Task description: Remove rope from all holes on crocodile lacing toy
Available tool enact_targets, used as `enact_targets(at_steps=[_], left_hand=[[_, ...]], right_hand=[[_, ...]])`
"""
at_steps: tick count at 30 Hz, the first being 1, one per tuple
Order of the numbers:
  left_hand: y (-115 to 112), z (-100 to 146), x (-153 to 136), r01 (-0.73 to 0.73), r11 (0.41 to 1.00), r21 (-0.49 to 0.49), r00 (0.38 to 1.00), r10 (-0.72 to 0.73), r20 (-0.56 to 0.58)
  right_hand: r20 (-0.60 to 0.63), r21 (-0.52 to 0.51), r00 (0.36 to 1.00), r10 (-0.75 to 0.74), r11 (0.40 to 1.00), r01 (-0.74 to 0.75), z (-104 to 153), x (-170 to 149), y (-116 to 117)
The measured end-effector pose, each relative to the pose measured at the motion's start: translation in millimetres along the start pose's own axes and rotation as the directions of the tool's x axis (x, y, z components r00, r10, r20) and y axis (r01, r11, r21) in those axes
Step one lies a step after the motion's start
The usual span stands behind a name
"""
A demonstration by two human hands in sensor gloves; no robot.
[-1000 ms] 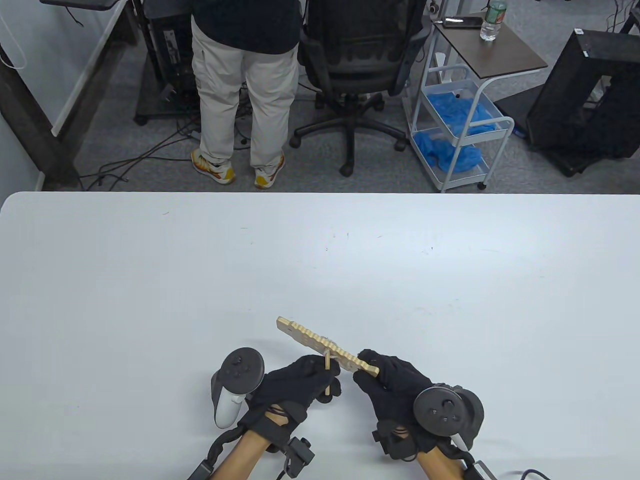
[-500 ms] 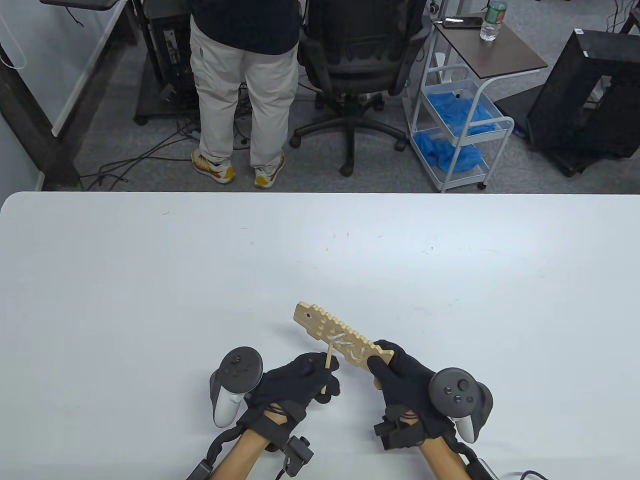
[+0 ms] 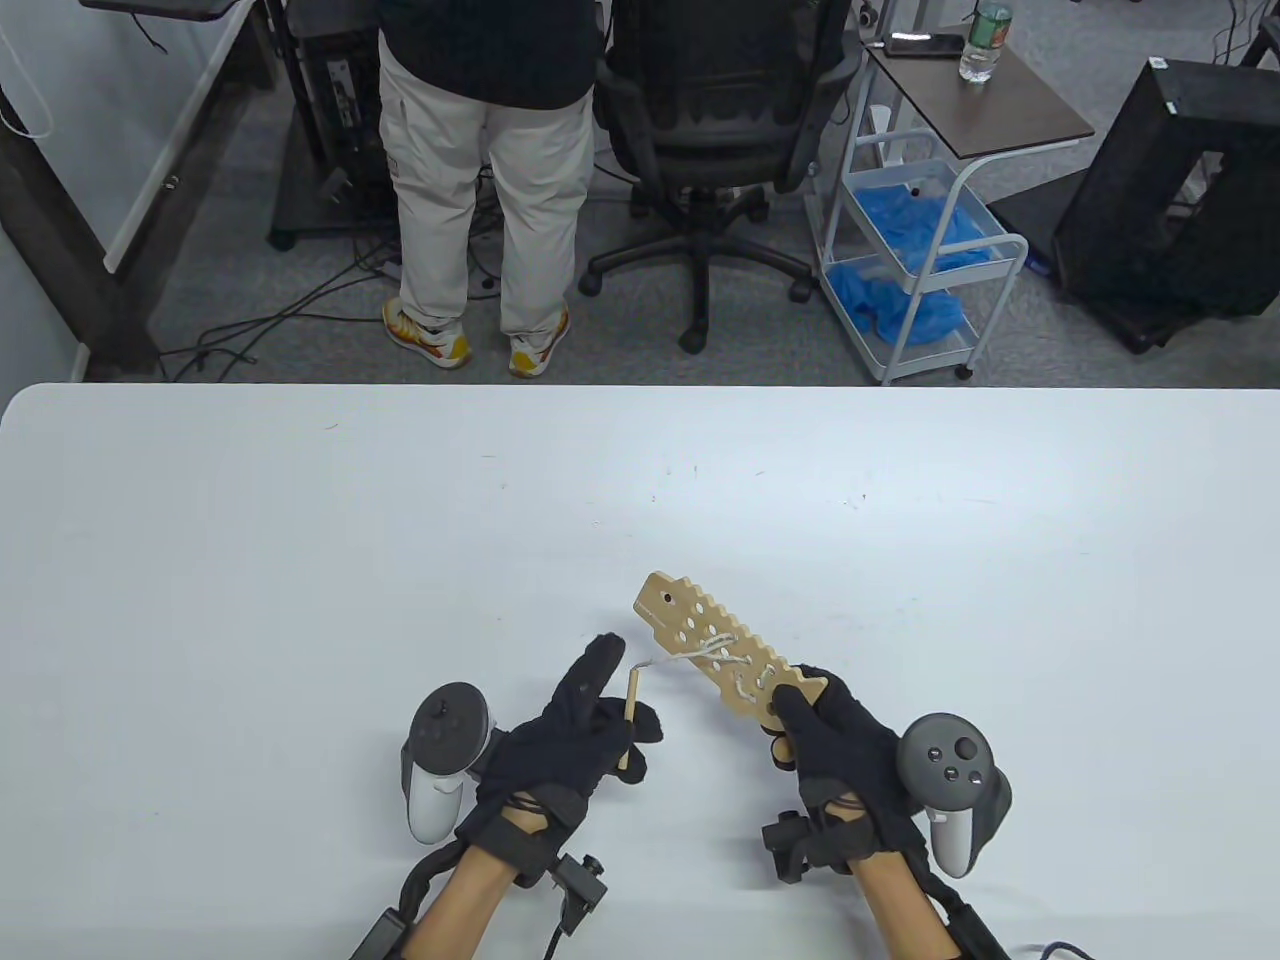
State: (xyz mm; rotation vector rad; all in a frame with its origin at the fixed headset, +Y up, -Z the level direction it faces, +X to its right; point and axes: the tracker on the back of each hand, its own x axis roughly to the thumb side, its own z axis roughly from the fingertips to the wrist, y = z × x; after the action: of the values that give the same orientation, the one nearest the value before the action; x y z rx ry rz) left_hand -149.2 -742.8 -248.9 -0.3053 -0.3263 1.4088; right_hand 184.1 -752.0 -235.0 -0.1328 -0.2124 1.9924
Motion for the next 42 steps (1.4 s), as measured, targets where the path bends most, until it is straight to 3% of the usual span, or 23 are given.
enact_targets(at_steps=[4,10,19,32,42], left_hand=[[7,0,1,0.044,0.998,0.035,0.999,-0.045,0.007],[27,4,0,0.070,0.979,0.189,0.997,-0.076,0.022],[54,10,-5,0.176,0.910,0.374,0.984,-0.162,-0.069],[76,14,-10,0.189,0.871,0.453,0.979,-0.133,-0.152],[94,24,-10,0.143,0.830,0.540,0.984,-0.063,-0.164]], right_hand=[[-0.016,-0.010,1.000,-0.001,1.000,0.001,-2,-3,-3],[-0.042,-0.029,0.999,-0.009,1.000,0.007,-5,-7,-7],[-0.076,-0.052,0.997,-0.031,0.998,0.027,-9,-13,-13],[-0.139,-0.090,0.986,-0.087,0.993,0.075,-11,-21,-21],[-0.229,-0.132,0.943,-0.241,0.968,0.215,-13,-33,-29]])
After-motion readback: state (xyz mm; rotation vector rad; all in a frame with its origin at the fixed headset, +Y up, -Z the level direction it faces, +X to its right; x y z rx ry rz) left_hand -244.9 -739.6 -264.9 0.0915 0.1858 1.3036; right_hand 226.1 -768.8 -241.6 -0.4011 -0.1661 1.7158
